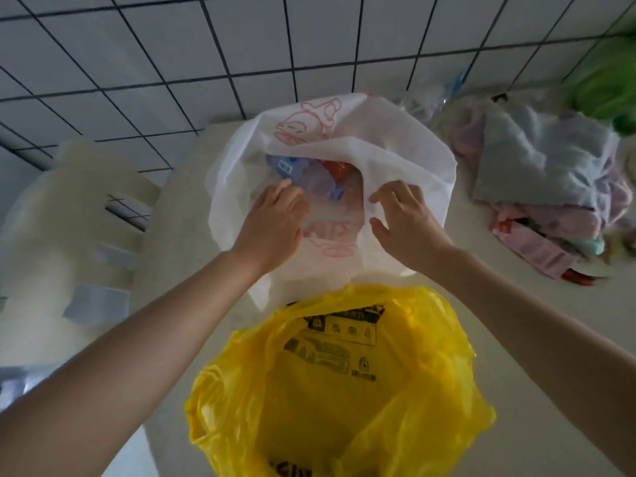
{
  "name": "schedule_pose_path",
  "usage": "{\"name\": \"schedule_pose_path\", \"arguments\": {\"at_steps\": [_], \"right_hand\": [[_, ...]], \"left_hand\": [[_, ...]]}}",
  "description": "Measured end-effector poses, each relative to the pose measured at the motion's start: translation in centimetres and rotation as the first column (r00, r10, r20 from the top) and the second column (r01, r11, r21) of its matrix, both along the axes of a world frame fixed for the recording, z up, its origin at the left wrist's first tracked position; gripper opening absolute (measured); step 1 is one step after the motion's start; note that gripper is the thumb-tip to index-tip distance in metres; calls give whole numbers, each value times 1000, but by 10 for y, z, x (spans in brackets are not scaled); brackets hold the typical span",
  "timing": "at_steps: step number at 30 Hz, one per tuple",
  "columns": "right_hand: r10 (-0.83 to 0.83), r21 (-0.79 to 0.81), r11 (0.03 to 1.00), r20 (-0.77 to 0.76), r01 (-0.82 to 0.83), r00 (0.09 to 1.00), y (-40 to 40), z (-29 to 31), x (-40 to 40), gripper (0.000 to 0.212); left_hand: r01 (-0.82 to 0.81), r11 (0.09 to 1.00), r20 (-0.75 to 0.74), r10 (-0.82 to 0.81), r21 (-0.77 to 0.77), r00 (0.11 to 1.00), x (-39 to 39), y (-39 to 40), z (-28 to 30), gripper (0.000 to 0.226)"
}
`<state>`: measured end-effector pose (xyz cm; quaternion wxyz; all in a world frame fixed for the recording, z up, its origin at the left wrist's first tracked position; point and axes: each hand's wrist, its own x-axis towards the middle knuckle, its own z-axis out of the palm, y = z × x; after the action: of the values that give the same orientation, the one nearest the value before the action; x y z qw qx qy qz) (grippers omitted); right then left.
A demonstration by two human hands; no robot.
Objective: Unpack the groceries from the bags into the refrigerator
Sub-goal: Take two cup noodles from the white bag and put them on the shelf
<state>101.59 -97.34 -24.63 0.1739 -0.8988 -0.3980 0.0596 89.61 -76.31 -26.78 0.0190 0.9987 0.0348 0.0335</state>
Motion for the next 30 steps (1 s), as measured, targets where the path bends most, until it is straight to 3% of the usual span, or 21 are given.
{"name": "schedule_pose_path", "arguments": {"at_steps": [4,8,12,17,24,30], "right_hand": [[110,-67,992,124,-102,986,20,-14,42,35],[254,-228,955,297,-190,920,41,-34,66,56],[287,-339,924,311,-177,906,54,-42,88,62],[258,-360,919,234,-163,937,48,-41,120,38],[218,-83,975,171,-206,961,29,-35,151,56],[183,-278,951,166,-133,969,9,-49,183,84]], "left_hand": [[34,986,-94,-18,164,995,44,9,-1,35],[88,944,-169,-35,318,985,77,22,-7,35],[55,927,-171,10,370,985,100,44,-18,43],[-48,929,-143,108,368,984,126,60,-15,64],[-80,956,-166,130,282,978,171,63,-7,69],[-4,993,-261,36,121,965,197,56,-20,84]]}}
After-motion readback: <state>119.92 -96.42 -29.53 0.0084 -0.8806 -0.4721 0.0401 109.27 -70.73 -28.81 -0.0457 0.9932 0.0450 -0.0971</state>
